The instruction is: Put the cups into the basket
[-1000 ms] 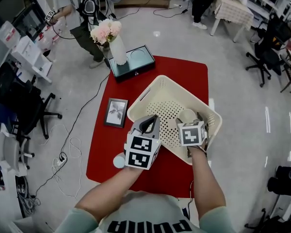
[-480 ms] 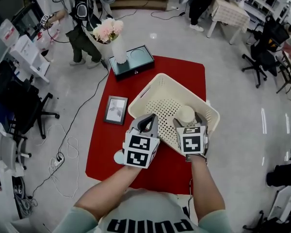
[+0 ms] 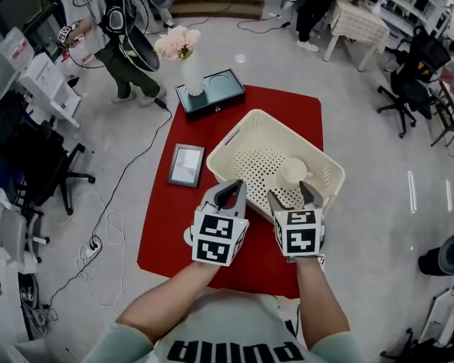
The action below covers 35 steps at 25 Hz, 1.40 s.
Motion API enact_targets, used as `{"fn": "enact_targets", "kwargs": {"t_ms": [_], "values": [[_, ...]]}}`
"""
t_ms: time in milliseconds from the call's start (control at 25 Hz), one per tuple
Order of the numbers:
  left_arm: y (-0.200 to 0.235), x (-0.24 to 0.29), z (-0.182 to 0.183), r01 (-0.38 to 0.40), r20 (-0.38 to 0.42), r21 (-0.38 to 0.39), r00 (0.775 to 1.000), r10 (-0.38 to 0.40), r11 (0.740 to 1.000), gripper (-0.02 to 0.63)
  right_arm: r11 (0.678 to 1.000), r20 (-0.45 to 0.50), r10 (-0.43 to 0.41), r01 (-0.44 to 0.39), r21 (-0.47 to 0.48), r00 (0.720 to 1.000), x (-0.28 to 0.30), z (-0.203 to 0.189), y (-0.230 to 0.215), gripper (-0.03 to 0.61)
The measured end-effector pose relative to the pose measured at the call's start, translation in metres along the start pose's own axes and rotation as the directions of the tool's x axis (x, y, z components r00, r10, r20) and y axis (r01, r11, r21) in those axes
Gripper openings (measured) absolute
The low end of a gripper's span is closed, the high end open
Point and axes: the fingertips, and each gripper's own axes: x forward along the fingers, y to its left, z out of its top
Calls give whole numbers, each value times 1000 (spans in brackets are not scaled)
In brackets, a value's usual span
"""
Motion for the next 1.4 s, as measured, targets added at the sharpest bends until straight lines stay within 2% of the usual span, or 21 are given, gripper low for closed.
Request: {"fn": "enact_targets", "kwargs": {"t_ms": [40, 120, 440, 560, 800, 1040, 1400], "values": [[-1, -4, -1, 1, 2, 0, 1000, -1, 1000, 3, 1000, 9, -2, 2, -2, 1000, -5, 1, 4, 333], [-1, -11, -3, 4, 7, 2, 1000, -4, 1000, 3, 1000, 29, -11, 11, -4, 1000, -15, 1, 10, 243], [-4, -44, -9, 15, 32, 5, 999, -16, 1000, 3, 999, 89, -52, 52, -6, 995, -49, -2, 34, 45], [-4, -57, -5, 26, 50, 9, 998, -27, 1000, 3, 999, 109, -28, 30, -15, 994, -61, 0, 49, 23], [-1, -87, -5, 17, 85, 27, 996, -19, 1000, 3, 996, 141, 83, -79, -39, 987, -83, 4, 93, 15], [22, -118, -14, -35, 98, 11, 995, 34, 999, 3, 982, 149, 180, -170, -82, 972, -92, 7, 137, 15], [57, -160, -43, -147, 92, -25, 985, 149, 989, 3, 943, 137, 314, -293, -158, 939, -90, -2, 193, 15]]}}
